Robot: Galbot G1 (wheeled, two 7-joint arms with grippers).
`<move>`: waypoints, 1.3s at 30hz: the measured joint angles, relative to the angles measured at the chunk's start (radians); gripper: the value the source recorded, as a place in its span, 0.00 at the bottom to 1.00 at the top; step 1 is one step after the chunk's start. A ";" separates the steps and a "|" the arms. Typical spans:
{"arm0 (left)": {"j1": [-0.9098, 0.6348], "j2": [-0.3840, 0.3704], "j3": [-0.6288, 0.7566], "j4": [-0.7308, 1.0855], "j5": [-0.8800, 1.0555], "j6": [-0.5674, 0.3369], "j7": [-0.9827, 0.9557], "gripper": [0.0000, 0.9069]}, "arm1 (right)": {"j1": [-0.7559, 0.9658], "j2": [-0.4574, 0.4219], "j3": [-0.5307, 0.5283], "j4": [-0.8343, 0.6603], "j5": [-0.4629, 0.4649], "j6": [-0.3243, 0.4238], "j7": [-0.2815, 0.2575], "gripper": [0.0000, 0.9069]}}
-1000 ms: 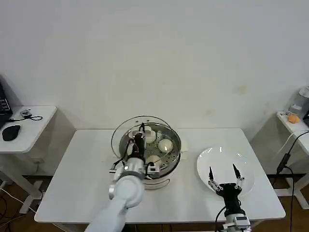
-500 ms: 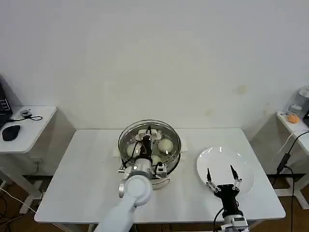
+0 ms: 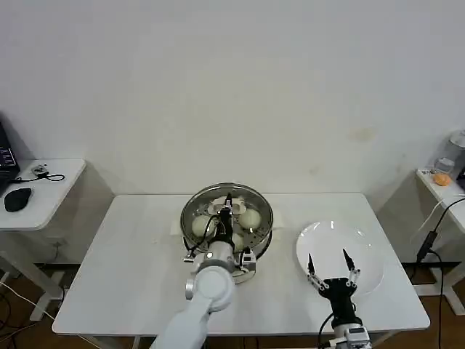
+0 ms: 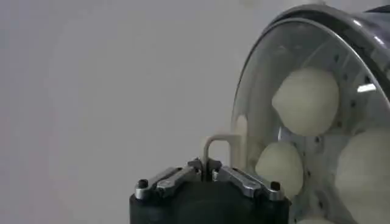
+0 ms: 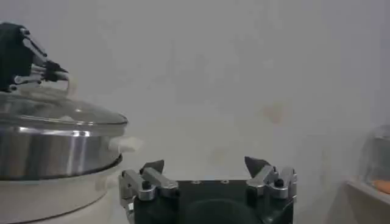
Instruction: Take steamed baozi put them in steamer then cover it.
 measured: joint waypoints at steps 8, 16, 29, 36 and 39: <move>0.011 0.005 -0.002 -0.009 0.004 -0.001 0.008 0.00 | 0.001 0.000 -0.010 -0.002 -0.002 0.000 0.000 1.00; 0.012 -0.005 -0.003 -0.006 0.004 -0.003 0.004 1.00 | 0.000 0.001 -0.020 -0.003 -0.006 0.001 0.000 1.00; 0.027 0.016 -0.008 -0.053 -0.023 -0.008 0.008 1.00 | 0.000 0.001 -0.030 -0.004 -0.011 0.000 0.000 1.00; 0.061 0.060 -0.010 -0.123 -0.052 -0.011 0.014 1.00 | -0.002 0.001 -0.034 -0.004 -0.014 0.000 0.002 1.00; 0.083 0.087 -0.017 -0.162 -0.067 -0.016 0.015 1.00 | -0.003 0.001 -0.036 -0.004 -0.014 0.000 0.003 1.00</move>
